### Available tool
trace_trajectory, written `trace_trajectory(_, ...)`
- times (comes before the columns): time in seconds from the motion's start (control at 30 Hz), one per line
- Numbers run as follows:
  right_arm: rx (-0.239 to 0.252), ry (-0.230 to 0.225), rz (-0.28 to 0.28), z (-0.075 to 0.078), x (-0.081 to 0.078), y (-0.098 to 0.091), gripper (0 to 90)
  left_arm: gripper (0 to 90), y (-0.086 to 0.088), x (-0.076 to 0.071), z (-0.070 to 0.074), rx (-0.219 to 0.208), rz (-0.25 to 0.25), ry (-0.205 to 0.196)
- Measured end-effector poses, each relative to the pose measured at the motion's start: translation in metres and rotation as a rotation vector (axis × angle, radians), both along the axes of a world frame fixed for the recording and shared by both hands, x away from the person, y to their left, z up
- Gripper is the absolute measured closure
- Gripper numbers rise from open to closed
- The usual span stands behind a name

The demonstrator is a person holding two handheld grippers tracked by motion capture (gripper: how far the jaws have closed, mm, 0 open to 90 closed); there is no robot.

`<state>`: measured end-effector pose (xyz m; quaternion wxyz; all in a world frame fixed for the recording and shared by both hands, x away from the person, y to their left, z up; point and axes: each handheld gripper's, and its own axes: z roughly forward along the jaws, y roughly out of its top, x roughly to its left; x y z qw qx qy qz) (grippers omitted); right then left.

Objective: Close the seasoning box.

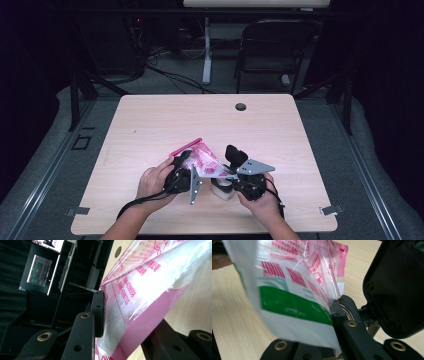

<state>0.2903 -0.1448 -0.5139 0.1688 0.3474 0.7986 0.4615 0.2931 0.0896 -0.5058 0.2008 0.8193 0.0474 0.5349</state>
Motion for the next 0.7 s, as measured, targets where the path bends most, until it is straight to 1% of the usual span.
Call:
trace_trajectory(0.13, 0.004, -0.001, 0.0, 0.0002, 0.0002, 0.0002, 89.9, 72.8, 0.0006, 0.0006, -0.0006, -0.001, 0.003, 0.009)
trace_trajectory(0.2, 0.005, -0.004, -0.002, 0.0005, 0.0002, 0.0002, 89.9, 73.0, 0.0013, 0.0012, -0.0011, -0.011, 0.002, 0.014)
trace_trajectory(0.23, 0.007, -0.005, -0.003, 0.0007, 0.0002, 0.0003, 89.9, 73.0, 0.0015, 0.0016, -0.0019, -0.026, 0.0, 0.016)
trace_trajectory(0.33, 0.01, -0.006, -0.004, 0.0011, 0.0003, 0.0006, 89.9, 73.1, 0.0034, 0.0029, -0.0026, -0.038, 0.0, 0.035)
trace_trajectory(0.53, 0.009, -0.01, -0.001, 0.0023, 0.0007, 0.0008, 89.9, 73.2, 0.0066, 0.0061, -0.0049, -0.077, -0.001, 0.071)
trace_trajectory(0.57, 0.011, -0.01, 0.0, 0.0023, 0.0009, 0.0008, 89.9, 73.2, 0.0071, 0.0068, -0.0054, -0.08, -0.002, 0.081)
trace_trajectory(0.63, 0.014, -0.013, -0.001, 0.0026, 0.001, 0.0008, 89.9, 73.2, 0.0078, 0.0075, -0.0063, -0.085, 0.0, 0.084)
trace_trajectory(0.67, 0.015, -0.013, -0.001, 0.0028, 0.0011, 0.0008, 89.9, 73.2, 0.0083, 0.0078, -0.0069, -0.091, 0.001, 0.097)
trace_trajectory(0.7, 0.014, -0.014, 0.0, 0.003, 0.0012, 0.0008, 89.8, 73.2, 0.0089, 0.0085, -0.0072, -0.095, 0.0, 0.1)
